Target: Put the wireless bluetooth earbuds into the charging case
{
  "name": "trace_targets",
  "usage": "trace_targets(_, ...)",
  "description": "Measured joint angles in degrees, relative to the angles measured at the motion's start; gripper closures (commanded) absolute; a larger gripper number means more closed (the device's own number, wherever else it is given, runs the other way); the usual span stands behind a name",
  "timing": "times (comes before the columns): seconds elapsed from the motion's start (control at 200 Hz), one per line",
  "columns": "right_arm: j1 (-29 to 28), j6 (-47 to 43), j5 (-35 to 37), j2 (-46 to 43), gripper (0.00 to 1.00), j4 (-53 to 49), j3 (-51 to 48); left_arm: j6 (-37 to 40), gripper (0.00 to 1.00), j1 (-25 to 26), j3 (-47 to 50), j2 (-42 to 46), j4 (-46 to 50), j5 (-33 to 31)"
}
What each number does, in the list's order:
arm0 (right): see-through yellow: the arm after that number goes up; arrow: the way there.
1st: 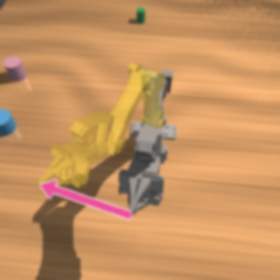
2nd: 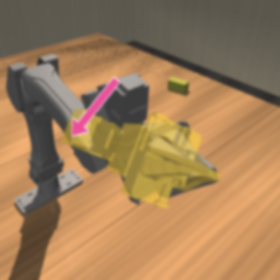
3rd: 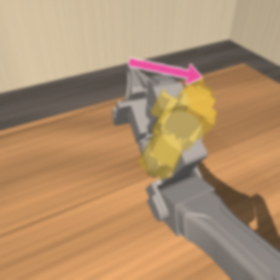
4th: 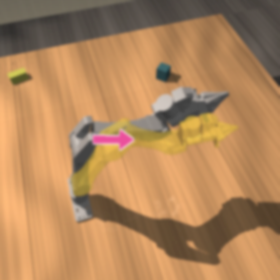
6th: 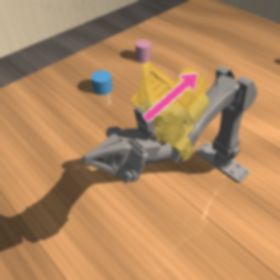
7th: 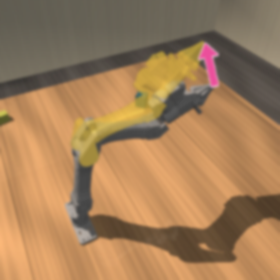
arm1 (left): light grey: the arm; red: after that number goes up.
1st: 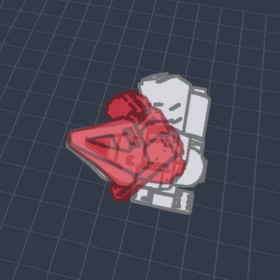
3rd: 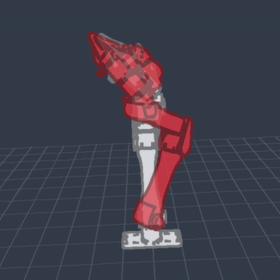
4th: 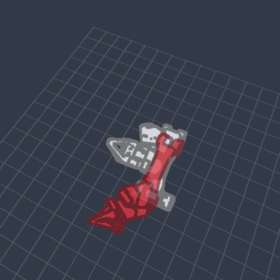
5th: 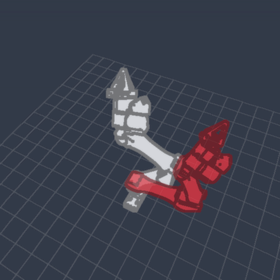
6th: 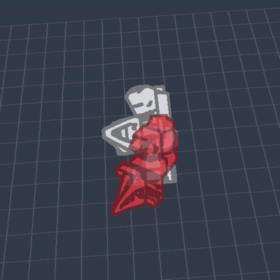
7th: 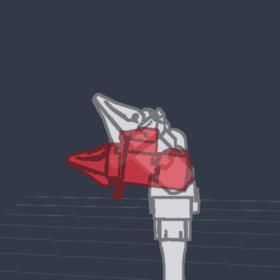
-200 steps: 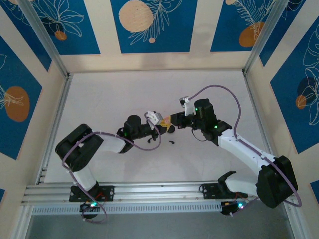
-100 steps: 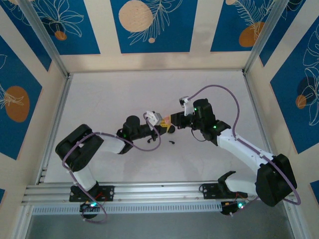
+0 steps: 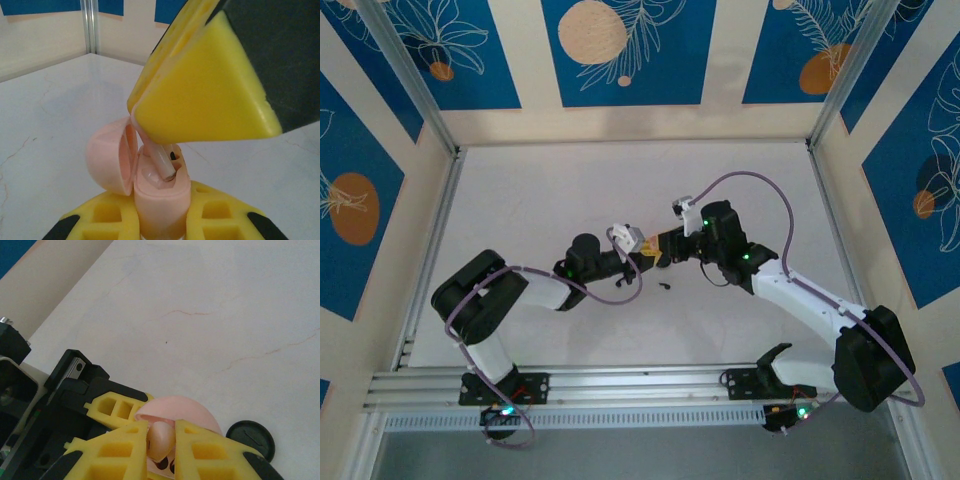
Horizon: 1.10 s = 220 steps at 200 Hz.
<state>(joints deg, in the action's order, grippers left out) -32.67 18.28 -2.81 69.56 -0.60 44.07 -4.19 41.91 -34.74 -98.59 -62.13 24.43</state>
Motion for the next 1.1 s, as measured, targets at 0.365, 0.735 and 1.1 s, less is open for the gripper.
trace_targets(0.365,-1.9,-3.65,3.26,0.0,0.84,-0.96,0.0,0.02,0.95,0.0,0.63,0.04,0.11,-0.02)
trace_targets(0.735,-2.93,-5.95,6.1,-0.02,0.83,-2.89,0.42,0.22,0.96,0.02,0.92,0.37,1.44,-0.02)
trace_targets(1.1,-4.48,-8.07,8.2,-0.13,0.83,-3.96,1.68,0.7,0.96,0.02,0.94,1.51,2.12,-0.48)
